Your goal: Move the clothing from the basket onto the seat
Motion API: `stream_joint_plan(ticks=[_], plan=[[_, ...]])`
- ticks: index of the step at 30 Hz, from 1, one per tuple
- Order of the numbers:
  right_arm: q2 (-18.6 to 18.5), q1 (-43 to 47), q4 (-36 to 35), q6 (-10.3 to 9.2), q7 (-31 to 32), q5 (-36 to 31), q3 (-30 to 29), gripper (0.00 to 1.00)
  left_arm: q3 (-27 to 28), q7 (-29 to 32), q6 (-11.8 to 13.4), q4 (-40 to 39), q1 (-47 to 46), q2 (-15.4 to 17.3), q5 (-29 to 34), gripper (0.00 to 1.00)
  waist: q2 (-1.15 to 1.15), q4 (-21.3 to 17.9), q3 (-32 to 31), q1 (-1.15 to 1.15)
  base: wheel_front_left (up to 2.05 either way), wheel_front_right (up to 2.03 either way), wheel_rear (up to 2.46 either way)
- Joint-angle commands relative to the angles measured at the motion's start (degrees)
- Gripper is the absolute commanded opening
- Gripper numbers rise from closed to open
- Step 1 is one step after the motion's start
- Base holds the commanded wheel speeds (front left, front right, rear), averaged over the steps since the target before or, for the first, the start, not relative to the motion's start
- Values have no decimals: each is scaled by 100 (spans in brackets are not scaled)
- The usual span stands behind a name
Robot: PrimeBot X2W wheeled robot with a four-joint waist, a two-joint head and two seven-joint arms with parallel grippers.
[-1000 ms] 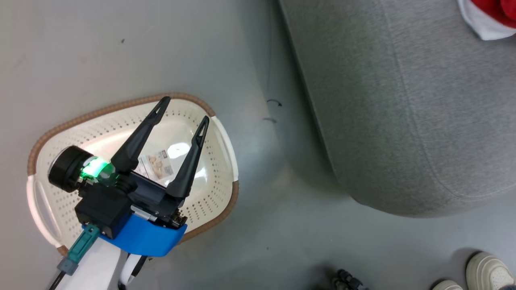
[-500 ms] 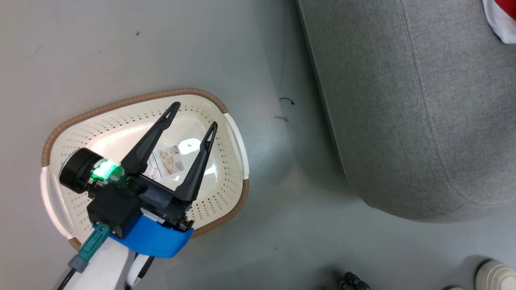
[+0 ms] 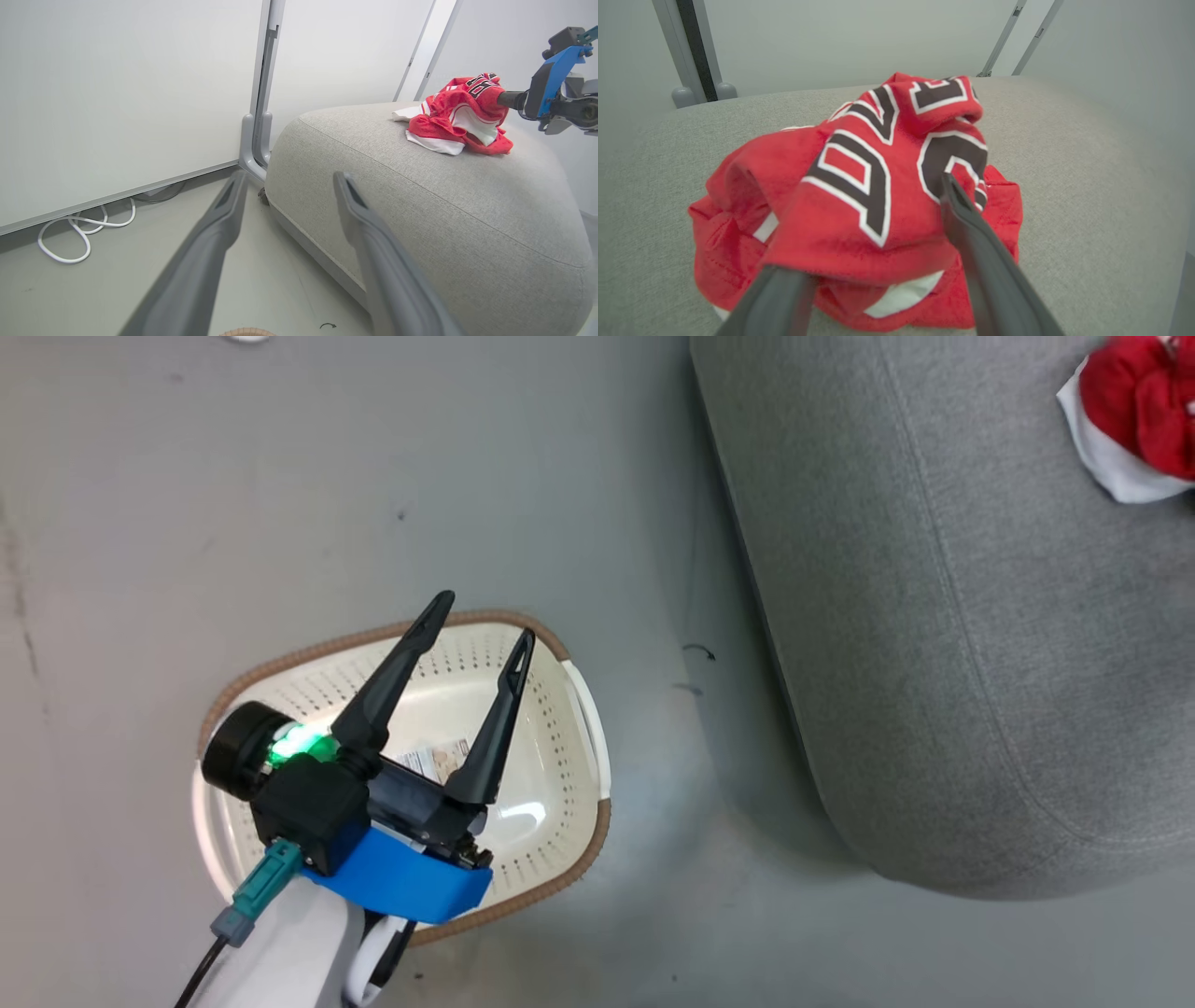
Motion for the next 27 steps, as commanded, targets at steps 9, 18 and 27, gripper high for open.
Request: stream_joint_plan(ticks=[9, 18, 27], plan=[[259, 859, 21, 2, -194, 53, 372, 100, 285, -26, -10, 275, 499, -439, -127, 100, 0, 240, -1200, 0, 0, 0, 0], [670, 1798, -583, 1, -307, 591, 1162, 100, 704, -22, -10, 559, 963, -780, -80, 100, 0, 417, -2012, 0, 0, 0, 0], [1102, 2997, -1962, 2, -325, 1123, 2032, 100, 1146, -22, -10, 821, 1357, -1015, -16, 100, 0, 739, -2559, 0, 0, 0, 0]])
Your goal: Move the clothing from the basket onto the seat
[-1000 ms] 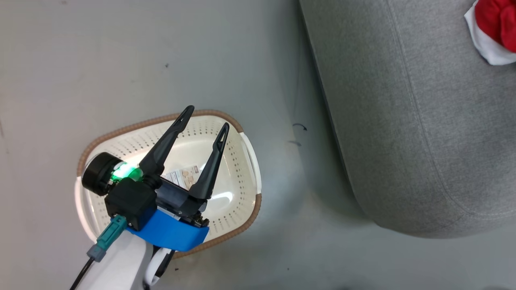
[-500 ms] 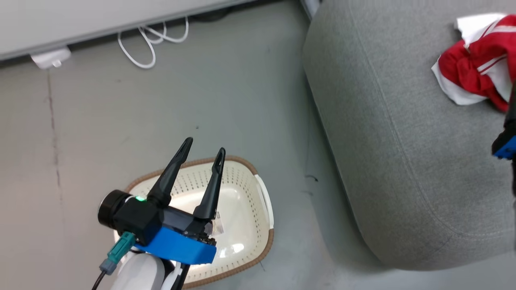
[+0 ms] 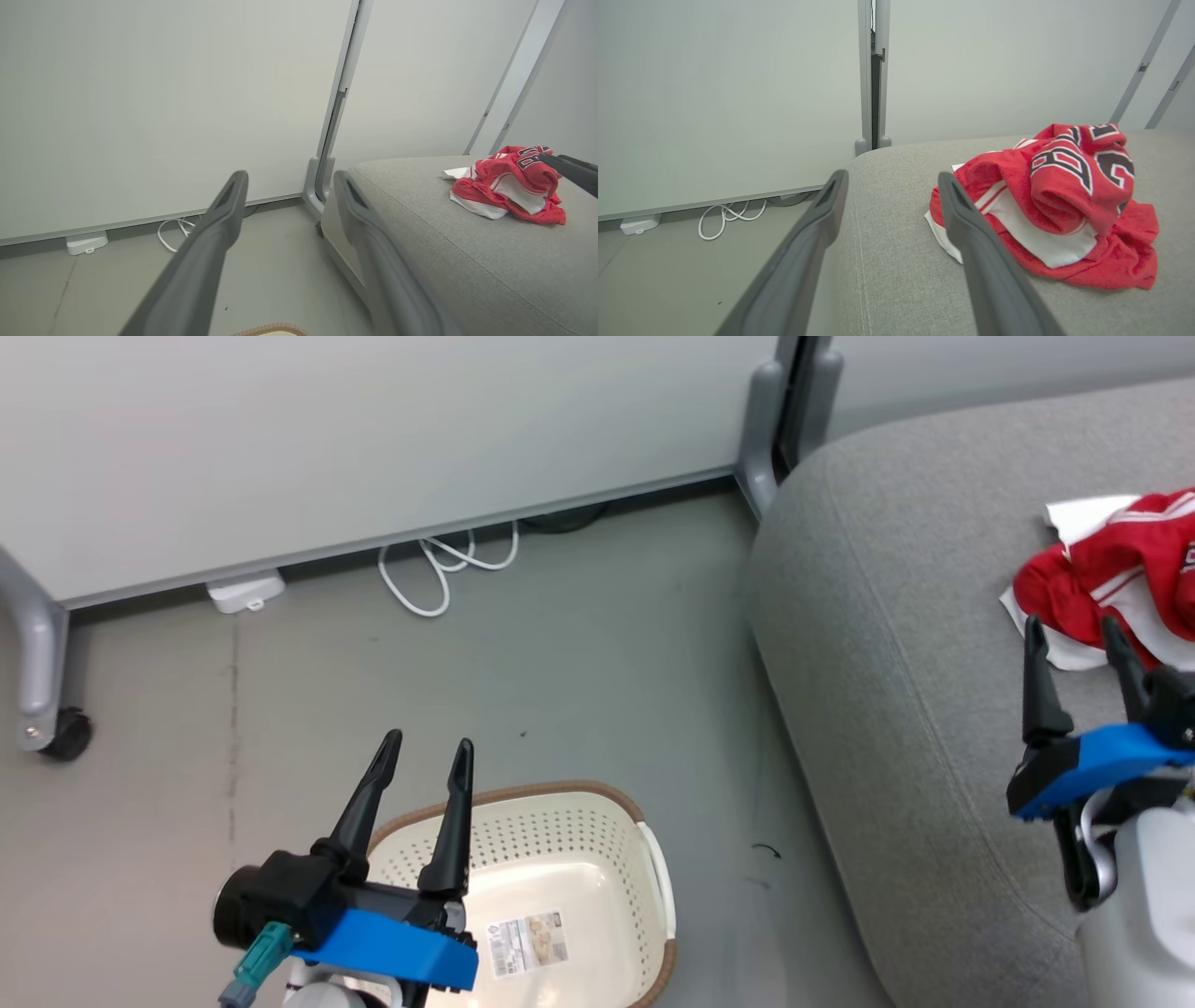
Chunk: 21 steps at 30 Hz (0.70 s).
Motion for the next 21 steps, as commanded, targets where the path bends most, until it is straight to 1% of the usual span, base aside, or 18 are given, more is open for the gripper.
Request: stream_joint_plan(ticks=[1, 7, 10, 14, 17, 21], plan=[[74, 369, -357, 1, -21, 21, 90, 100, 118, -15, -10, 66, 76, -36, 35, 100, 0, 225, -211, 2, 0, 0, 0], [406, 1251, -1495, 1, 53, 35, 91, 100, 426, -15, -10, 229, 216, -157, 100, 100, 0, 564, -448, 2, 0, 0, 0], [540, 1629, -1945, 1, 190, 92, 165, 100, 556, -15, -10, 302, 282, -184, 117, 100, 0, 715, -537, 2, 0, 0, 0], [624, 2087, -2455, 1, 328, 167, 206, 100, 620, -14, -10, 430, 334, -194, 175, 100, 0, 942, -634, 2, 0, 0, 0], [649, 2351, -2744, 2, 374, 176, 299, 100, 736, -15, -10, 510, 372, -200, 188, 100, 0, 1044, -658, 2, 0, 0, 0], [643, 2580, -2811, 1, 393, 313, 417, 100, 782, -14, -10, 585, 381, -175, 204, 100, 0, 1125, -685, 2, 0, 0, 0]])
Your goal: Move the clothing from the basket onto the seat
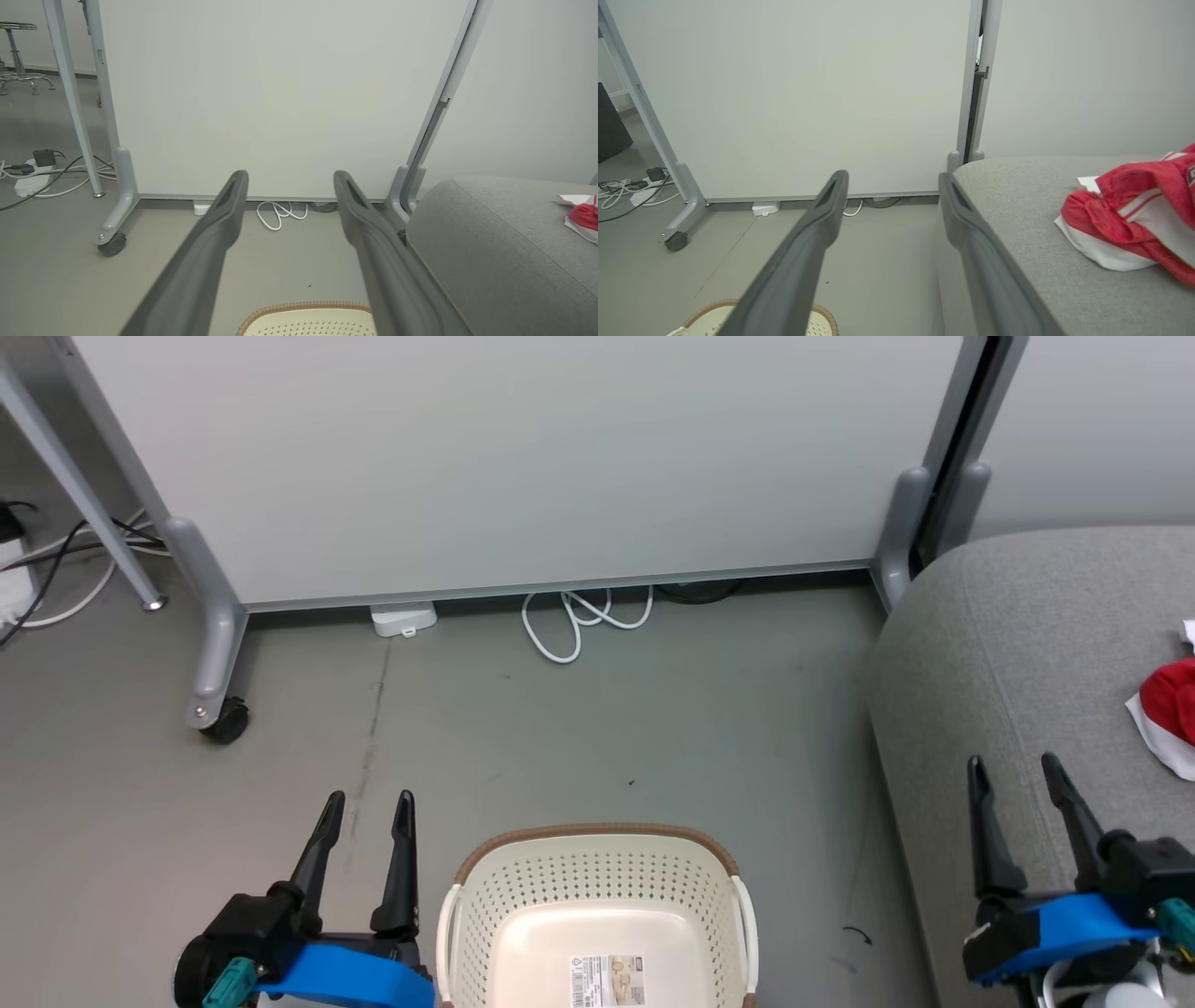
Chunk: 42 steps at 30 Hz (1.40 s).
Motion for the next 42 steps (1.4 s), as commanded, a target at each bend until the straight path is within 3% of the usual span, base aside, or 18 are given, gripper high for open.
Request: stream_joint_plan(ticks=[1, 15, 42], plan=[[-10, 149, -33, 1, 7, 40, 9, 100, 31, -15, -10, 25, 5, 48, 43, 100, 0, 59, -31, 1, 0, 0, 0], [-5, 674, -74, 2, -13, 214, 329, 100, 262, -15, -10, 258, 147, 137, 61, 100, 0, 148, -228, 1, 0, 0, 0], [-4, 579, -89, 2, 25, 277, 659, 100, 318, -15, -10, 412, 68, 115, 69, 100, 0, 92, -194, 1, 0, 0, 0]])
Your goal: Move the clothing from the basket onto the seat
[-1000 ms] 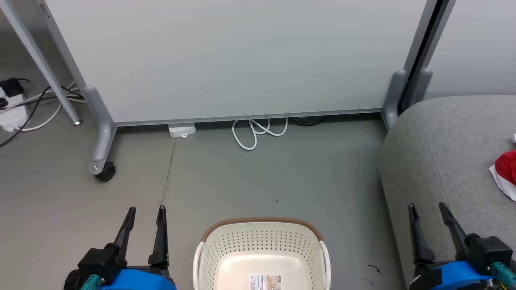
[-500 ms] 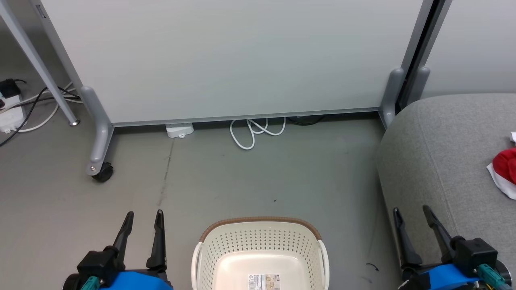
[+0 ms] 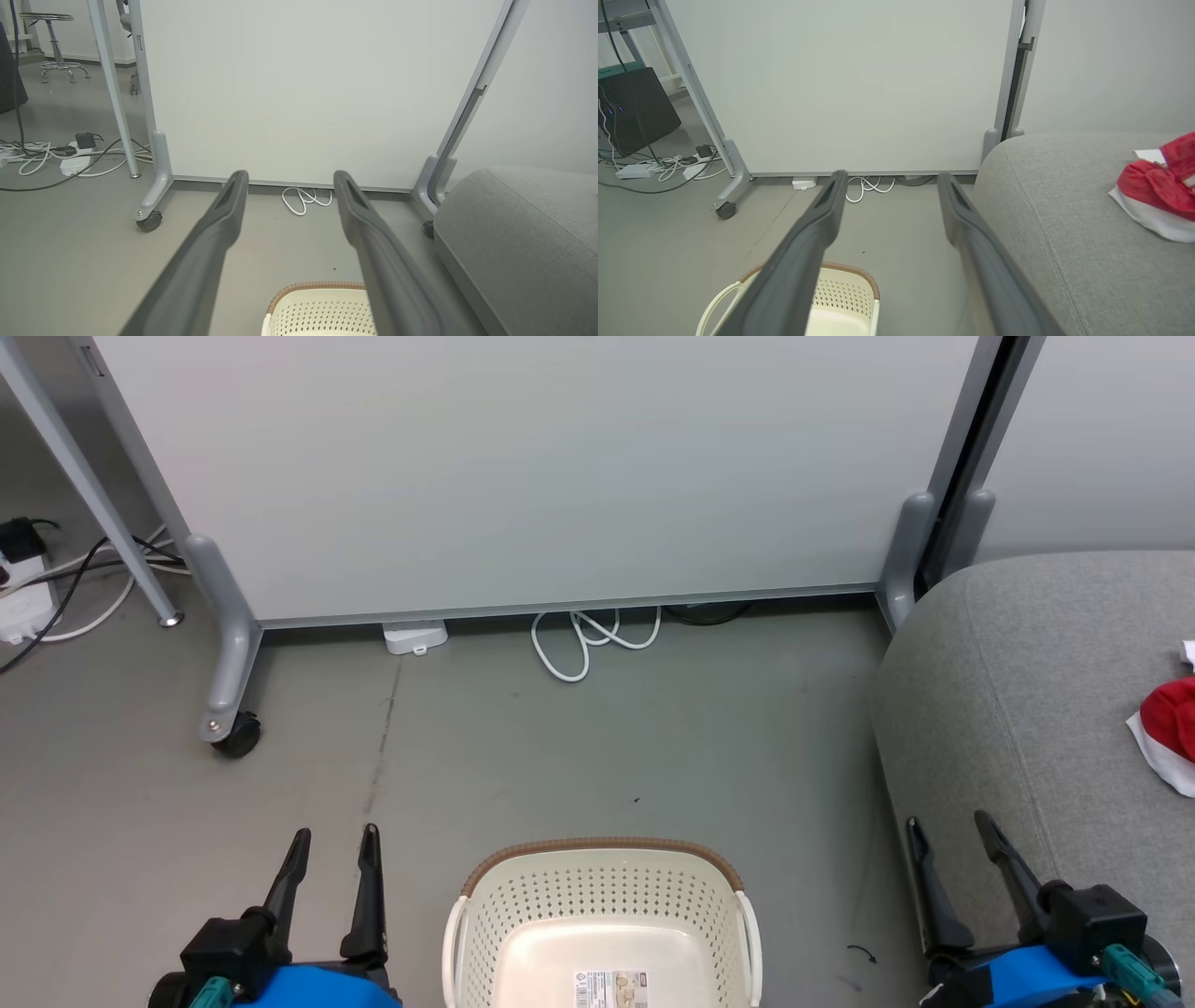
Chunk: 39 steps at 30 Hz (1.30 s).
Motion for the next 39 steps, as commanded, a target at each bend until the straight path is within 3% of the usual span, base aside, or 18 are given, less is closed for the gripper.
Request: stream_joint_plan(ticks=[1, 3, 4, 8, 39], plan=[[-6, -25, -29, 3, -16, 4, -1, 100, 35, -17, -10, -25, -46, -4, 29, 100, 0, -6, 0, 0, 0, 0, 0], [-6, -29, -32, 2, -22, 8, -8, 100, 30, -17, -10, -36, -31, -13, 29, 100, 0, -12, -1, 0, 0, 0, 0], [0, -1, 2, 1, -2, 4, -6, 0, 10, 1, 0, -15, 1, -18, -2, 0, 0, -12, -2, 0, 0, 0, 0], [18, 66, 219, 0, 20, 35, -12, 0, -3, 42, 0, 174, 128, -53, -38, 0, 0, -14, -2, 0, 0, 0, 0], [7, -241, 224, 1, 641, 3178, -168, 0, 403, 813, -4, -73, -156, -113, -2868, 0, 0, -114, -8, 0, 0, 0, 0]])
